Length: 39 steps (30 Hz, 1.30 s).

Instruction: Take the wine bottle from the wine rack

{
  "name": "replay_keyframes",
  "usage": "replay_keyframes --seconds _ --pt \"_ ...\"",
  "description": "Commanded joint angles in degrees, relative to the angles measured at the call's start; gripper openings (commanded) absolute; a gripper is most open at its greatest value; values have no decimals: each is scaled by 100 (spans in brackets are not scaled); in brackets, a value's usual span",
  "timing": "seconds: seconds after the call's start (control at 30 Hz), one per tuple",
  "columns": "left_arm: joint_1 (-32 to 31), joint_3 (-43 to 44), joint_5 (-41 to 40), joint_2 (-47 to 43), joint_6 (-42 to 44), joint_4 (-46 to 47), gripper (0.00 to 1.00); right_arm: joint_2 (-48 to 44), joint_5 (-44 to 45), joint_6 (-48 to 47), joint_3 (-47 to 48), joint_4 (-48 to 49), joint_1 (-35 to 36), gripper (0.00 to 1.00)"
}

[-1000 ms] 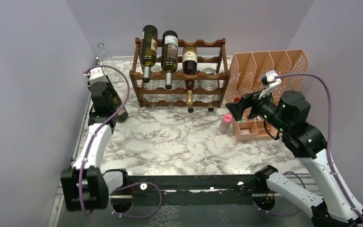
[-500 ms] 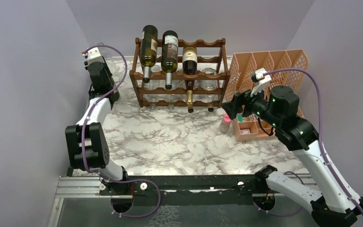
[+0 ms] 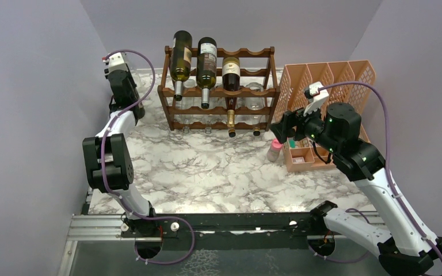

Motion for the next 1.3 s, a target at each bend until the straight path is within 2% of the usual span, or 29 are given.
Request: replay_keyframes --seconds 0.0,0.1,0.17,0.2,0.23,0.33,0.47,0.63,0.7,0.77,0.87,0.97,1.1,1.27 --pt "90 260 56 114 18 548 18 -21 157 -85 39 240 39 100" --pt "90 213 13 57 -43 465 43 11 146 -86 30 279 35 100" --pt "92 140 31 29 -89 420 49 76 112 -85 99 233 39 100" --pt "93 118 56 -59 -92 386 60 101 95 -81 133 213 43 100" --pt "93 93 83 -180 -93 343 74 120 82 -77 154 207 37 100" --pt "92 80 158 -372 -158 170 97 145 51 -70 146 244 42 100" --pt "96 52 383 -767 -479 -344 99 266 -34 -68 185 187 35 100" --pt "98 62 600 -1540 -1218 -1714 99 578 -143 -76 321 -85 38 100" --pt "93 78 987 -1867 -1348 -2150 99 544 -324 -128 229 19 42 100" --pt "92 -99 1574 -2250 -1386 -2191 99 531 -459 -136 199 127 41 100" --pt "83 -386 2588 -2768 -1281 -1907 99 717 -547 -131 337 79 41 100" --pt "-64 -660 3010 -3208 -1118 -1576 99 946 -561 -41 591 -59 35 100" --pt "-852 -513 3041 -3293 -499 -1763 99 914 -913 386 654 398 38 99" --pt "-1646 -790 2738 -3717 294 -1906 99 1267 -1216 871 675 1161 38 96"
